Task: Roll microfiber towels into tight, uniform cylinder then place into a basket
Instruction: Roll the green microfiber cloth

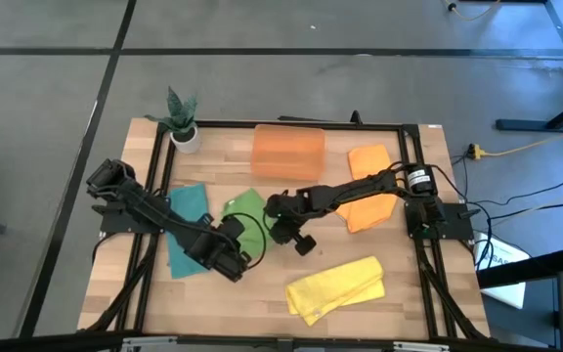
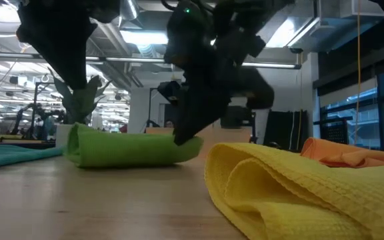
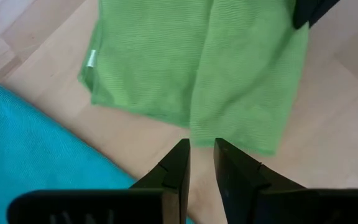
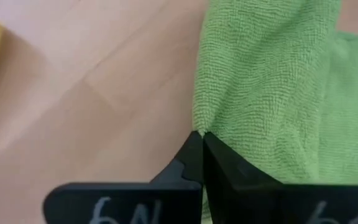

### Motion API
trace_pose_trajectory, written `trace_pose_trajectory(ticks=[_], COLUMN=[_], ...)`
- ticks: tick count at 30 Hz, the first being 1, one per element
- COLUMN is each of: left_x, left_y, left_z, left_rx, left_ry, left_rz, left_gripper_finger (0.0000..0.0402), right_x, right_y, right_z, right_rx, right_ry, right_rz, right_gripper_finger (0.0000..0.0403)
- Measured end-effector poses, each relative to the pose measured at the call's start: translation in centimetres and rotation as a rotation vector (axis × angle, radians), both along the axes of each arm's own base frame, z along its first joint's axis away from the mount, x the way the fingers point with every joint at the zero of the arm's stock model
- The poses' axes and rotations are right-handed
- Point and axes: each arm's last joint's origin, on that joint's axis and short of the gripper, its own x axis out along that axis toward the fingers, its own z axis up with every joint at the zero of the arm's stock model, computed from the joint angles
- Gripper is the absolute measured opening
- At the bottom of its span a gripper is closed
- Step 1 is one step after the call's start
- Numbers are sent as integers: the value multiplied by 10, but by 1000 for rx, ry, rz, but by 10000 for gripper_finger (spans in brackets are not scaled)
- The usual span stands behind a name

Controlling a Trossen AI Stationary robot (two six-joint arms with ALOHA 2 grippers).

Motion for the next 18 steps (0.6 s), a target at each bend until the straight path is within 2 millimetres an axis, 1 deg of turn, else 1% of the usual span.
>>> trace_pose_trajectory(ticks=[2, 5, 8, 12, 18], left_x=[-2, -4, -7, -9, -10], left_y=[-3, -8, -13, -17, -18], left_z=[0, 0, 0, 0, 0], left_rx=[0, 0, 5, 6, 6], left_ry=[0, -1, -5, -6, -6], left_rz=[-12, -31, -49, -64, -69], left_gripper_finger=[64, 64, 64, 64, 64], right_x=[0, 4, 8, 13, 16], right_y=[0, 0, -6, -22, -49], right_z=[2, 11, 18, 27, 30], right_rx=[14, 44, 73, 133, 209], right_ry=[30, 17, 22, 25, 24], right_rz=[-27, -73, -128, -219, -347], right_gripper_finger=[1, 1, 1, 0, 0])
